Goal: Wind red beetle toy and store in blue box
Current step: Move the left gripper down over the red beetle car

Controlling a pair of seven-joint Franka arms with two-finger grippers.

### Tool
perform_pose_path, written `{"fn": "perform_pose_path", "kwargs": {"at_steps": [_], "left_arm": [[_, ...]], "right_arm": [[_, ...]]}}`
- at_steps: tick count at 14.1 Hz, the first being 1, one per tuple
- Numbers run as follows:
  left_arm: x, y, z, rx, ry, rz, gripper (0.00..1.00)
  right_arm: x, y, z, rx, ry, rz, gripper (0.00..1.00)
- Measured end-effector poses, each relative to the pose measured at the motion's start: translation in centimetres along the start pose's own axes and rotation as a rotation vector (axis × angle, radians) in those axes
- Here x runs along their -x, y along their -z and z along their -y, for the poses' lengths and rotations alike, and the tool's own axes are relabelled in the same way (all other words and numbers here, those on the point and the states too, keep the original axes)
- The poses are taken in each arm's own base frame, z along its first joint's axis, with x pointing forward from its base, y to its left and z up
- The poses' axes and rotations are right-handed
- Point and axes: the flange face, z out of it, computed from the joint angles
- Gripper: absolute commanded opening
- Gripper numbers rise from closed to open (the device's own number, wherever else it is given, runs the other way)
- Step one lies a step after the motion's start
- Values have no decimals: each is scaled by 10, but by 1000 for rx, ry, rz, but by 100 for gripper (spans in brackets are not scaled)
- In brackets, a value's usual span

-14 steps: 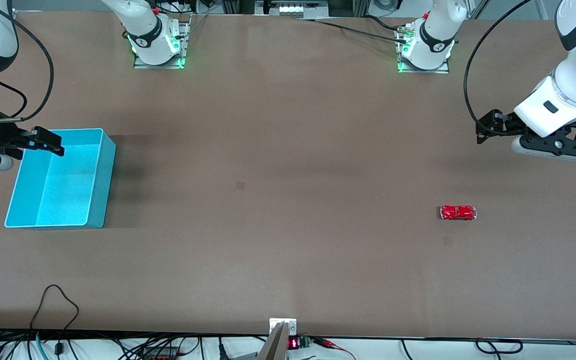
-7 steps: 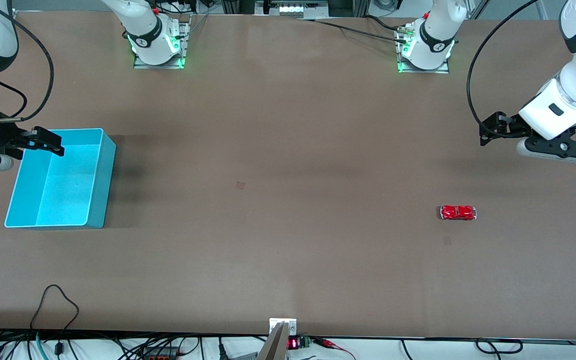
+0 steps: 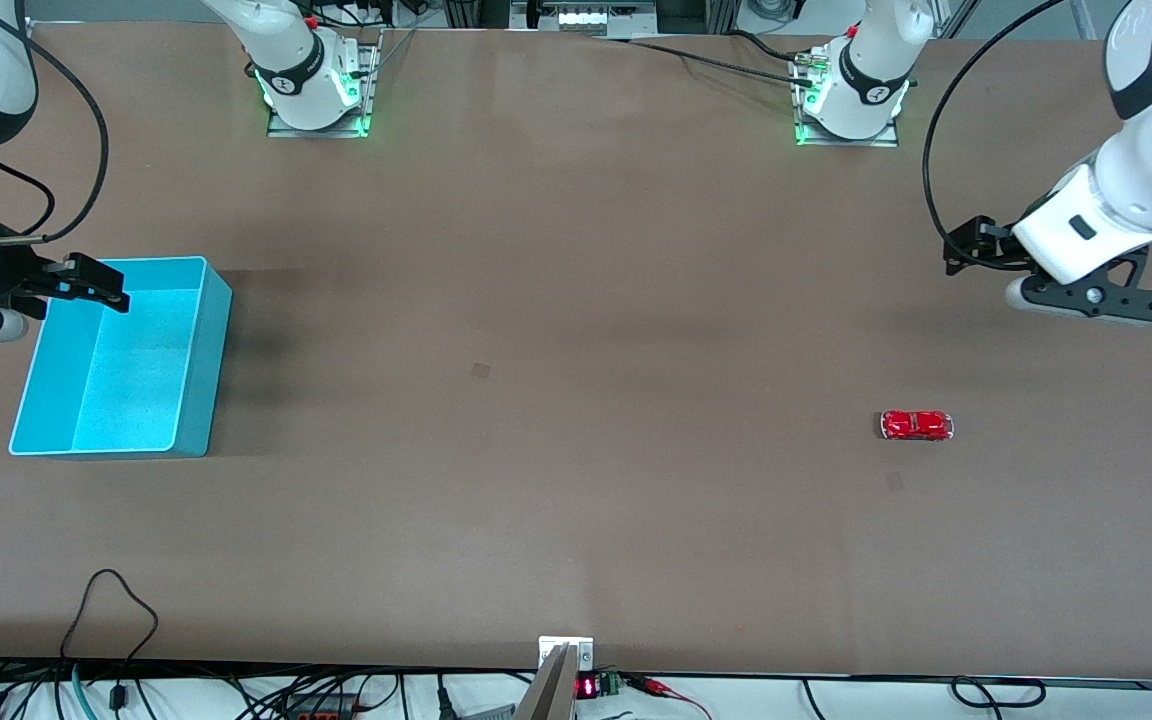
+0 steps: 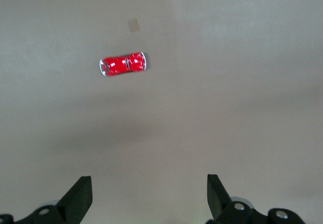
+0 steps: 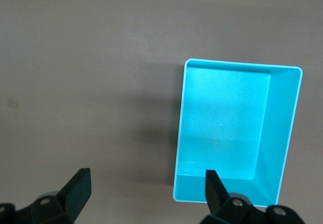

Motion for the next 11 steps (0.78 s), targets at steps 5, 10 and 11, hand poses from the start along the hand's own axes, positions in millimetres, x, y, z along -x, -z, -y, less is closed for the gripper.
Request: {"fn": "perform_pose_path", "kwargs": {"at_steps": [5, 10, 11], "left_arm": [[-5, -13, -1, 2, -330, 48, 100], [-33, -41, 33, -47, -797, 42, 100], [-43, -55, 45, -50, -878, 33, 100]], "right_arm": [[0, 0, 0, 0, 0, 0, 100], [0, 0, 0, 0, 0, 0, 100], [0, 0, 0, 0, 0, 0, 100]]}}
